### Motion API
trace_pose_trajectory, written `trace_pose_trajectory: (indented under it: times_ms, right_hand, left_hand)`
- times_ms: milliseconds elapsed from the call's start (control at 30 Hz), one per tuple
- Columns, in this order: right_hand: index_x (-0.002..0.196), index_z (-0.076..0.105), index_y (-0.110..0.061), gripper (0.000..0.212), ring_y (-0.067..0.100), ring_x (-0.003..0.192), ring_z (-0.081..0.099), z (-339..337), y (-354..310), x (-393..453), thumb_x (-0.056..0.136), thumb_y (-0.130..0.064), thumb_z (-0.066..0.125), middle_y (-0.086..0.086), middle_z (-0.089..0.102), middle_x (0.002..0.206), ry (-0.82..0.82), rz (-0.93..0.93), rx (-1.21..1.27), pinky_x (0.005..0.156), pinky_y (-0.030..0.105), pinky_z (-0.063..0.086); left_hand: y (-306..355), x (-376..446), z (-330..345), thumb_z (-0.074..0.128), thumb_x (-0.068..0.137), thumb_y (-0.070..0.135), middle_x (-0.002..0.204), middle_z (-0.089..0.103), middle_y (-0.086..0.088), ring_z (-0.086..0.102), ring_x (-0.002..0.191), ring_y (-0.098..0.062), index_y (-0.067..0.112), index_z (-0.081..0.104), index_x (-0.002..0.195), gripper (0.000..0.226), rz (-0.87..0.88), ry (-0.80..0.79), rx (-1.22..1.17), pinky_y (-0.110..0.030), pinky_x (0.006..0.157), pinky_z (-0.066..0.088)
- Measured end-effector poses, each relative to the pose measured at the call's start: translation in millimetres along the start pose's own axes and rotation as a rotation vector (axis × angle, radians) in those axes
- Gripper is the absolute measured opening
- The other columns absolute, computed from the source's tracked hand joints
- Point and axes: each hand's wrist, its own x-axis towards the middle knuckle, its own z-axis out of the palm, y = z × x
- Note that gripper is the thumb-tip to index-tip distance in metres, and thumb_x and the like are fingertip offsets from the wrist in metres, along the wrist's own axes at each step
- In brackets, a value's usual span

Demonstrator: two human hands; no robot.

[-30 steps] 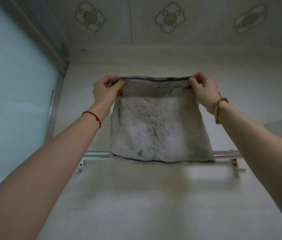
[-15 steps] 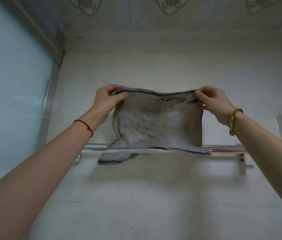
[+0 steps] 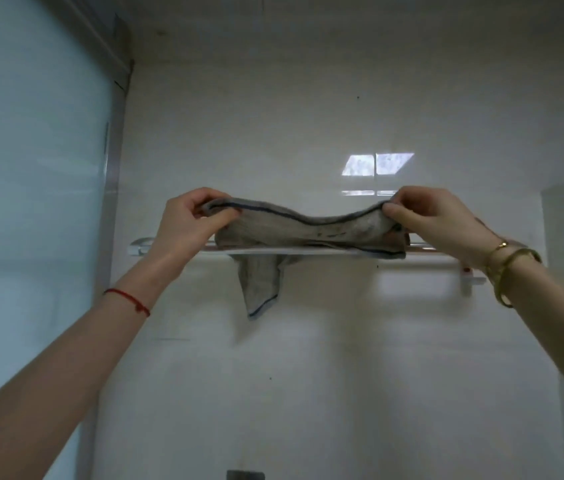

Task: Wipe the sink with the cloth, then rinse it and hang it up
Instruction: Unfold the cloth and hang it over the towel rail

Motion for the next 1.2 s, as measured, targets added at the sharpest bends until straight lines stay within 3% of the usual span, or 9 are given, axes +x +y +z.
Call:
trace_pose_trajectory:
  times_ms: [100,167,267,367,533,667,833,1033,1200]
  right_hand:
    - [0.086,0.058,-0.012,0.029,0.015,0.069,0.055,11,-2,-17,0.077,-0.033,0.077,0.0,0.063,0.077,-0.085,-0.017,-0.131,0.062,0.031,0.043]
    - [0.09,0.056,-0.01,0.032,0.018,0.071,0.054,19,0,-18,0.074,-0.024,0.08,0.0,0.061,0.079,-0.054,-0.049,-0.186,0.057,0.022,0.038]
    - [0.091,0.058,-0.006,0.019,0.027,0.08,0.056,28,12,-7,0.079,-0.011,0.072,0.006,0.062,0.083,0.077,0.007,-0.197,0.06,0.03,0.034]
    - [0.095,0.057,-0.004,0.017,0.032,0.086,0.057,31,19,7,0.08,0.0,0.064,0.017,0.064,0.092,0.05,0.069,-0.226,0.069,0.028,0.035]
    - [0.09,0.059,-0.007,0.016,0.028,0.081,0.059,29,11,-1,0.077,0.003,0.061,0.011,0.066,0.088,0.077,-0.02,-0.195,0.065,0.027,0.041]
    - [0.088,0.059,-0.01,0.011,0.021,0.081,0.062,26,9,-36,0.081,-0.002,0.062,0.005,0.065,0.085,0.241,-0.087,0.006,0.072,0.031,0.054]
    - [0.084,0.06,-0.005,0.012,0.013,0.091,0.065,44,17,-81,0.078,0.004,0.067,0.004,0.069,0.092,0.343,-0.136,0.114,0.083,0.021,0.052]
    - [0.074,0.058,-0.003,0.019,0.016,0.09,0.065,69,22,-125,0.072,0.013,0.069,0.008,0.068,0.093,0.443,-0.167,0.115,0.079,0.023,0.051]
    - [0.072,0.055,-0.009,0.028,0.017,0.088,0.065,88,34,-154,0.071,0.016,0.068,0.004,0.069,0.096,0.453,-0.098,0.133,0.077,0.031,0.053]
  left_hand:
    - [-5,-19,2,0.075,0.081,0.004,0.079,0.069,0.004,0.063,0.076,-0.007,0.023,0.071,0.082,0.02,0.012,-0.012,0.043,-0.017,0.072,0.05]
    - [-5,-26,5,0.075,0.081,0.004,0.079,0.07,0.003,0.065,0.078,-0.01,0.019,0.071,0.084,0.016,0.031,-0.003,0.06,-0.018,0.073,0.05]
    - [-7,-32,11,0.075,0.079,0.003,0.078,0.069,0.007,0.063,0.077,-0.006,0.018,0.071,0.083,0.016,0.068,0.026,0.11,-0.016,0.072,0.05]
    - [-12,-39,17,0.073,0.075,0.01,0.079,0.07,0.011,0.063,0.076,0.0,0.02,0.07,0.082,0.013,0.104,0.005,0.144,-0.024,0.075,0.054]
    - [-23,-57,16,0.069,0.076,0.0,0.089,0.07,0.0,0.067,0.09,-0.018,0.013,0.071,0.088,0.018,0.268,0.017,0.182,-0.041,0.083,0.056]
    - [-30,-73,9,0.072,0.077,-0.002,0.089,0.069,-0.001,0.066,0.089,-0.02,0.009,0.072,0.086,0.014,0.378,0.042,0.233,-0.038,0.081,0.054]
    - [-35,-97,10,0.08,0.074,-0.006,0.085,0.069,-0.007,0.064,0.082,-0.022,0.004,0.071,0.08,0.015,0.407,0.083,0.276,-0.022,0.076,0.052]
    - [-52,-124,4,0.081,0.072,-0.01,0.082,0.066,-0.01,0.064,0.082,-0.023,0.0,0.073,0.078,0.014,0.456,0.058,0.352,-0.012,0.077,0.051]
    - [-68,-147,8,0.077,0.071,-0.013,0.085,0.064,-0.009,0.063,0.09,-0.023,-0.001,0.073,0.08,0.016,0.45,0.015,0.355,-0.024,0.077,0.055]
